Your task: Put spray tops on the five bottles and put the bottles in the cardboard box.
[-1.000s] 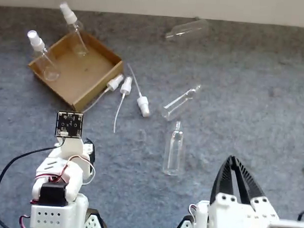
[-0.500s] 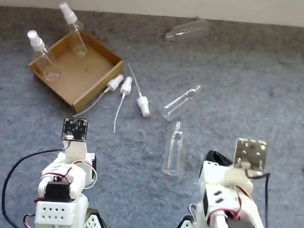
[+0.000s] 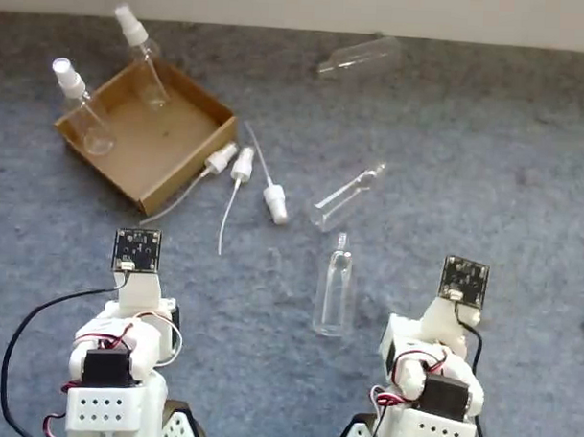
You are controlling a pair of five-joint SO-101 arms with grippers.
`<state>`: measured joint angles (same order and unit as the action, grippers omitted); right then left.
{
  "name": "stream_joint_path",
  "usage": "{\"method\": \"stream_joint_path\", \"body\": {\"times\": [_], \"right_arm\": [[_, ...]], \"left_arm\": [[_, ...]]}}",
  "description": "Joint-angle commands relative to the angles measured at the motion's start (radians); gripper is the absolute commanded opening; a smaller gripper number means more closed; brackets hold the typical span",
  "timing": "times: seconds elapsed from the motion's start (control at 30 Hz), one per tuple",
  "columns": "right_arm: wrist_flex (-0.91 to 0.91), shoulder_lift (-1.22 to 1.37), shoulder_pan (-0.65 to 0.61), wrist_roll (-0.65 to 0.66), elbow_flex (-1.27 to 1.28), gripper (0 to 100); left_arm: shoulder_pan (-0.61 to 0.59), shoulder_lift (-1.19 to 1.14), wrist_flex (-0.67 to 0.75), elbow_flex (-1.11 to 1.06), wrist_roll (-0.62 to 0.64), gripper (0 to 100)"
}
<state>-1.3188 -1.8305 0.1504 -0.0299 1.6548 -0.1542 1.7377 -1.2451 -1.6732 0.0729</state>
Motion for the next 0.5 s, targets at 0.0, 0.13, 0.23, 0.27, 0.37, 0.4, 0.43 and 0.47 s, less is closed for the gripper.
{"method": "stream_joint_path", "body": {"times": [0.0,0.13,0.23,0.27,0.37,0.4,0.43,0.47], "right_arm": [[0.050,-0.007,-0.013,-0.005,0.108,0.5],[0.062,-0.007,-0.039,-0.005,0.168,0.5],[0.062,-0.007,-0.039,-0.005,0.171,0.5],[0.062,-0.007,-0.039,-0.005,0.171,0.5],[0.062,-0.007,-0.039,-0.005,0.171,0.5],[0.062,-0.007,-0.039,-0.005,0.171,0.5],[0.062,-0.007,-0.033,-0.005,0.171,0.5],[0.062,-0.007,-0.028,-0.005,0.171,0.5]], "left_arm": [[-0.012,0.013,-0.005,-0.024,0.005,0],[-0.012,0.013,-0.005,-0.024,0.005,0],[-0.012,0.013,-0.009,-0.024,0.006,0],[-0.012,0.013,-0.009,-0.024,0.006,0],[-0.012,0.013,-0.009,-0.024,0.006,1],[-0.012,0.013,-0.009,-0.024,0.006,1],[-0.012,0.013,-0.009,-0.024,0.006,1],[-0.012,0.013,-0.009,-0.024,0.006,1]]}}
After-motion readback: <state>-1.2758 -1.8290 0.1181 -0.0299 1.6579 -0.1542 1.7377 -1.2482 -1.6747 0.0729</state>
